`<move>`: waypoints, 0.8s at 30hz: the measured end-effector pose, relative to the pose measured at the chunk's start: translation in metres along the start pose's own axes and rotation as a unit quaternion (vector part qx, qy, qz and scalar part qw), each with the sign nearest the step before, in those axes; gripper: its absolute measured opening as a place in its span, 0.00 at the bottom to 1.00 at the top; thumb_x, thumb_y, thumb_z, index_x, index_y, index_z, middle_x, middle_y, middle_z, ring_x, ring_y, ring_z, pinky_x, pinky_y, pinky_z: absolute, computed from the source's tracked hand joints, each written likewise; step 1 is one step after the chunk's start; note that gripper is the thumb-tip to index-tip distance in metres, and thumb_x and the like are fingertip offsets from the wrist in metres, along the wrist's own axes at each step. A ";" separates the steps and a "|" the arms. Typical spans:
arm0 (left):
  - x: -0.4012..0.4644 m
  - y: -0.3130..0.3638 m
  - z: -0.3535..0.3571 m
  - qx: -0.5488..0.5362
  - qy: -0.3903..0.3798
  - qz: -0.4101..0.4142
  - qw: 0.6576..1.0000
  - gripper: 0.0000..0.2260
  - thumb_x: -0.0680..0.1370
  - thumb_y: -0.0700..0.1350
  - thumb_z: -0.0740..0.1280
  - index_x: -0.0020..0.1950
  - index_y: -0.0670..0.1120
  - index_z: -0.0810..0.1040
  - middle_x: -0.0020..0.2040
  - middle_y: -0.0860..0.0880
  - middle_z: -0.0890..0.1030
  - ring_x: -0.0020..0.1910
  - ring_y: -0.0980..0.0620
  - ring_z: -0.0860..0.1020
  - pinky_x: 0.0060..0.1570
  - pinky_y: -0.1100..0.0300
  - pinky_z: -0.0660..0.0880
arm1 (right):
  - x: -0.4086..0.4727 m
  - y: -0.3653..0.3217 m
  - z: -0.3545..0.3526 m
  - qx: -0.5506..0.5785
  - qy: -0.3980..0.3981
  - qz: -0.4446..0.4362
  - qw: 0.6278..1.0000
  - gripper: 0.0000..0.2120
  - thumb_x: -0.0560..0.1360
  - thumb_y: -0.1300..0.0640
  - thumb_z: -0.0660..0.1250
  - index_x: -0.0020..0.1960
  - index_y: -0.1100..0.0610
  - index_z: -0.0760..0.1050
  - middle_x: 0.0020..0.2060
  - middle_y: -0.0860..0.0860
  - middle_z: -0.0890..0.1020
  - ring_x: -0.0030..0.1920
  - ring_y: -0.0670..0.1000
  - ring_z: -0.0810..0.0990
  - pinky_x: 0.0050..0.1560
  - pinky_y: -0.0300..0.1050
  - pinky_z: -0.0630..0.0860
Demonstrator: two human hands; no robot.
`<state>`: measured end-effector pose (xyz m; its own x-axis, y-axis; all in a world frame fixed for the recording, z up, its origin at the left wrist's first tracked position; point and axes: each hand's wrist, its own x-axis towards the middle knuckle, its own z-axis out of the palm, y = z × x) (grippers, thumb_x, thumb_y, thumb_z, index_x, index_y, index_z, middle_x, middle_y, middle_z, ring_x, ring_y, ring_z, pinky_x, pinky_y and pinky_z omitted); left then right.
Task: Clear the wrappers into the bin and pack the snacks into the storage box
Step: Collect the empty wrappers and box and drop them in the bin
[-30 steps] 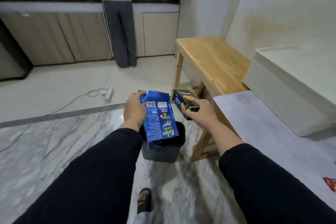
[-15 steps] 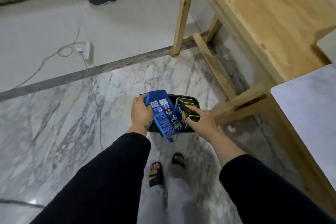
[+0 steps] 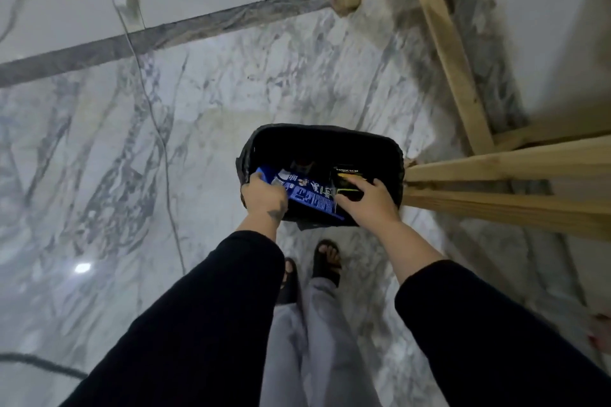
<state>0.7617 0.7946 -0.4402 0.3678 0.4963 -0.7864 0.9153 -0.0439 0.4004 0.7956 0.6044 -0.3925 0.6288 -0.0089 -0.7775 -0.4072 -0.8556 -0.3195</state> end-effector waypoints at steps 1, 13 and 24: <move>-0.005 0.001 -0.001 0.015 -0.002 0.010 1.000 0.27 0.73 0.44 0.69 0.71 0.45 0.67 0.66 0.40 0.70 0.56 0.36 0.77 0.54 0.43 0.78 | 0.001 0.000 0.000 -0.011 -0.007 0.001 1.000 0.28 0.74 0.40 0.65 0.73 0.43 0.64 0.78 0.52 0.52 0.74 0.57 0.61 0.62 0.48 0.70; -0.091 0.060 -0.049 0.183 -0.079 0.136 0.970 0.22 0.78 0.44 0.65 0.72 0.43 0.66 0.67 0.42 0.73 0.62 0.44 0.74 0.51 0.61 0.68 | -0.050 -0.018 -0.046 -0.029 0.019 -0.051 0.998 0.26 0.75 0.42 0.64 0.71 0.47 0.66 0.74 0.52 0.63 0.71 0.56 0.66 0.64 0.53 0.72; -0.259 0.129 -0.094 0.351 -0.166 0.305 0.869 0.20 0.77 0.45 0.67 0.69 0.43 0.69 0.66 0.43 0.74 0.63 0.45 0.74 0.61 0.59 0.70 | -0.226 -0.017 -0.137 0.065 0.104 -0.072 0.990 0.23 0.77 0.46 0.63 0.70 0.51 0.69 0.70 0.50 0.70 0.67 0.53 0.71 0.62 0.46 0.71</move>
<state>0.7696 0.7422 -0.1408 0.7409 -0.0784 -0.6670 0.3644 -0.7874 0.4972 0.7511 0.5502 -0.1373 0.8030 -0.0098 -0.5959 -0.3773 -0.7824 -0.4955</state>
